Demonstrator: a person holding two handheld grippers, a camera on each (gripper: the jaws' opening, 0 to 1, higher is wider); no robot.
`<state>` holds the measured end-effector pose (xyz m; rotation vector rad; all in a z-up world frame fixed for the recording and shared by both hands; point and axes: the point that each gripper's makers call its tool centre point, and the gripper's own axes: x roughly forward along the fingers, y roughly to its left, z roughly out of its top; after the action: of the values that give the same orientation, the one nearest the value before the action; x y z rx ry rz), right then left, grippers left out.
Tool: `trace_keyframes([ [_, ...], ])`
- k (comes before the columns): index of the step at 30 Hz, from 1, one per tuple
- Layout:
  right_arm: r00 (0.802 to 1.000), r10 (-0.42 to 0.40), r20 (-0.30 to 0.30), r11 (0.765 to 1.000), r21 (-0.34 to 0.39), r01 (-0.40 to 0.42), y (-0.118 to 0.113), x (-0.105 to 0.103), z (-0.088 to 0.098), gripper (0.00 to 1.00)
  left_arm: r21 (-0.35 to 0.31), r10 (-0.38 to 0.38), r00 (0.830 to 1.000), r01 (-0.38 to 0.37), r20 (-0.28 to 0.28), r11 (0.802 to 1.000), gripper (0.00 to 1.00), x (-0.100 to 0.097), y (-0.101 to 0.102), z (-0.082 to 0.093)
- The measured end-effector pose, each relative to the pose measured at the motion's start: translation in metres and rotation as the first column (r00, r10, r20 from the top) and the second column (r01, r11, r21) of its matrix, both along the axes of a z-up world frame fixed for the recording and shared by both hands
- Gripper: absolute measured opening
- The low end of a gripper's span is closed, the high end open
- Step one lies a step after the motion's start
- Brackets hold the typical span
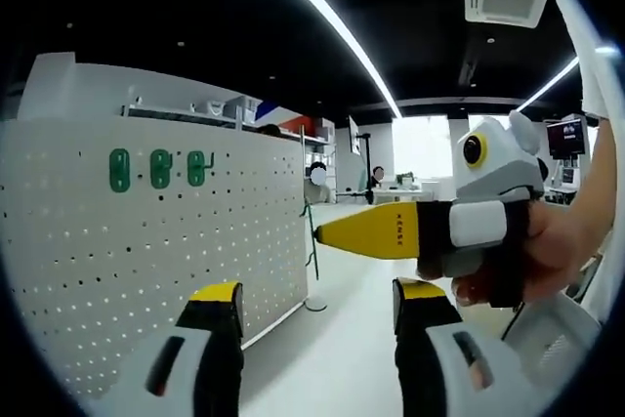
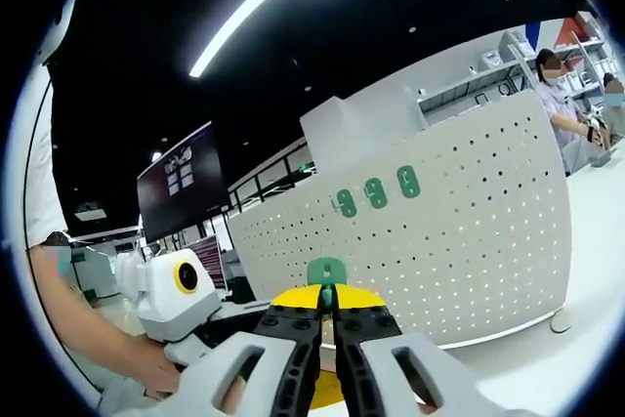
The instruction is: Insert the hook assembly into the mounting plate slot until the hook locks in place.
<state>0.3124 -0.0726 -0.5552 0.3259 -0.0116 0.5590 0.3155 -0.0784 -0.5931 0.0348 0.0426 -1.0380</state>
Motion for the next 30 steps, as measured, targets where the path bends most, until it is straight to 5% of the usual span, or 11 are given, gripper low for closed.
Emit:
trace_keyframes([
  [3,1.0,-0.007,0.028,0.997,-0.072,0.009,0.0,0.0,0.001,0.01,-0.001,-0.002,1.0,0.002,0.001,1.0,0.63,0.0,0.0,0.0],
  [6,0.992,-0.048,0.114,0.942,-0.325,0.083,-0.001,0.0,0.001,0.01,-0.003,0.004,1.0,-0.004,0.002,1.0,0.63,0.001,0.001,0.001],
  [7,0.991,-0.044,0.128,0.935,-0.344,0.086,0.001,0.0,0.002,0.01,-0.004,0.006,1.0,-0.006,-0.001,1.0,0.63,0.002,0.001,0.001],
  [30,0.984,-0.15,0.095,0.96,-0.223,0.168,-0.031,0.033,0.017,0.01,0.005,0.046,0.999,-0.046,0.018,0.999,0.6,0.001,0.018,0.005],
])
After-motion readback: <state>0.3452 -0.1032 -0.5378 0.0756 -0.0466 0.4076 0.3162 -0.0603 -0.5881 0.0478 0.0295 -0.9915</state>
